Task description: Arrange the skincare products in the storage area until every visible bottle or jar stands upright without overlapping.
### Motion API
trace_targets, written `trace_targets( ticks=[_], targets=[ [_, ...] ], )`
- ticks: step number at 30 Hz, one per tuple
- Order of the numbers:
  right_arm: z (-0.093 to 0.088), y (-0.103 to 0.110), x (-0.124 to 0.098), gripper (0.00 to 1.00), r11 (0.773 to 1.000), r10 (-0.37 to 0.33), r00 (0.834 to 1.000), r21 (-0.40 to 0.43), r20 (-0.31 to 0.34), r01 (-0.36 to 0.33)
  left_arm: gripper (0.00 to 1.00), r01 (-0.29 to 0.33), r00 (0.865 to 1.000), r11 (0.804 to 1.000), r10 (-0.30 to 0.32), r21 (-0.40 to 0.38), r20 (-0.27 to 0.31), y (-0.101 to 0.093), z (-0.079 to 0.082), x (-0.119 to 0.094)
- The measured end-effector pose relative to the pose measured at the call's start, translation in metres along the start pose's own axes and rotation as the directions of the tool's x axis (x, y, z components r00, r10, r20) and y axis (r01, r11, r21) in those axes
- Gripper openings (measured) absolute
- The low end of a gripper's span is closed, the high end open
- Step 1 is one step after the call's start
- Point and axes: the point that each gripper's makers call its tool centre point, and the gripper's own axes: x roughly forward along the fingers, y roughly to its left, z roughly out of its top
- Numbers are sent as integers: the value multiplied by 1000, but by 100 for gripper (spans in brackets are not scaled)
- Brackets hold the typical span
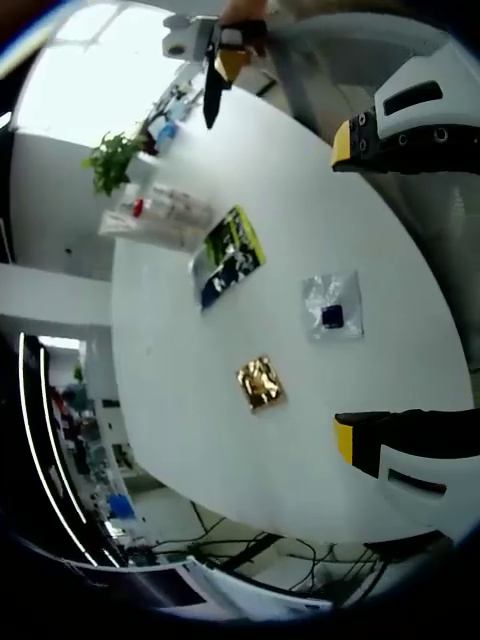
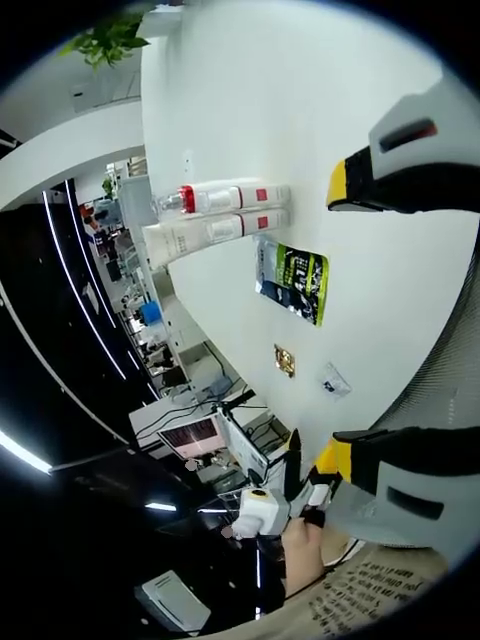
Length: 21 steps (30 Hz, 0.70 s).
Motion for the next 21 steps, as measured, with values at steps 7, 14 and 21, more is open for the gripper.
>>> trace_targets(
  ticks=[7, 14, 21],
  targets=[
    [1, -1, -1, 89, 1000, -8, 1000, -5, 6, 8, 86, 14, 996, 1000, -13, 6, -90, -7, -11, 19],
    [1, -2, 0, 89, 1000, -11, 1000, -1, 7, 11, 86, 13, 990, 999, -8, 34, -142, -8, -14, 33],
    [2, -4, -1, 89, 1000, -21, 1000, 3, 11, 21, 84, -8, 979, 998, 19, 59, -202, -4, -22, 45]
  ],
)
